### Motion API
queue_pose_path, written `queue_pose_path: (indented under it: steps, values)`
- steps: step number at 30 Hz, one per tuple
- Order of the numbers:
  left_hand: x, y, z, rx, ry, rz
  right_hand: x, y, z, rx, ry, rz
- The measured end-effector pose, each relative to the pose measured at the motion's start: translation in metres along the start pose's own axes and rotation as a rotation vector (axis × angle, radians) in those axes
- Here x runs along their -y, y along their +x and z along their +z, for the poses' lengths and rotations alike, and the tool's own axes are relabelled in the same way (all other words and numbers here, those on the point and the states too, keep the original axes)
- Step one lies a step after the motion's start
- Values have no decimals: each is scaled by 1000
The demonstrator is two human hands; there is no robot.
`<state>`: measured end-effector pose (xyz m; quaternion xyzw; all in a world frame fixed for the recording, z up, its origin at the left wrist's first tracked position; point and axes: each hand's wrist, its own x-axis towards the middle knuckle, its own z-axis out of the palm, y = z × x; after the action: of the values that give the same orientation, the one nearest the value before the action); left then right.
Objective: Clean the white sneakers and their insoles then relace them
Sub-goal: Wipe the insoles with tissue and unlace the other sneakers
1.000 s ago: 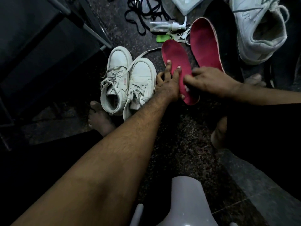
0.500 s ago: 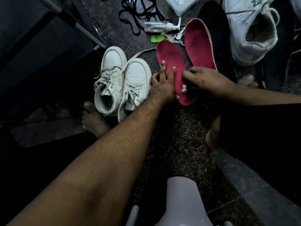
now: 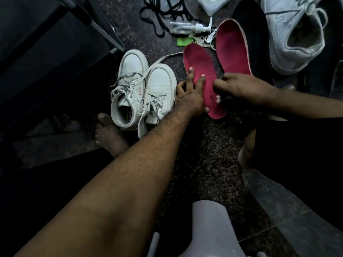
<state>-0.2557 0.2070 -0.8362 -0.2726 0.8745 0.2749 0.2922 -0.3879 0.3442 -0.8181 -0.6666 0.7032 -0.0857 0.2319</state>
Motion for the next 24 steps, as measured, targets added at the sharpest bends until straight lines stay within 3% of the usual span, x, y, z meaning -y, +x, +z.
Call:
queue_pose_path:
  steps: [3,6,10,14,18,19,22,24]
  values:
    - [1,-1,5,-36,9,15,16,3,3,71,-49,-151]
    - [7,1,8,-33,-17,70,20,4,5,-46,34,48]
    - [11,1,16,-101,26,76,30,7,10,32,-72,-156]
    - [12,0,10,-12,7,106,10,18,-6,-83,-89,89]
    - [16,-4,14,-37,15,141,21,23,2,66,-88,-219]
    - [18,-5,17,-34,43,171,17,22,1,99,-79,-210]
    - [25,-4,12,-32,-9,210,-7,26,2,-22,-76,5]
    - [26,-4,11,-62,-69,220,-2,22,7,-7,-114,-90]
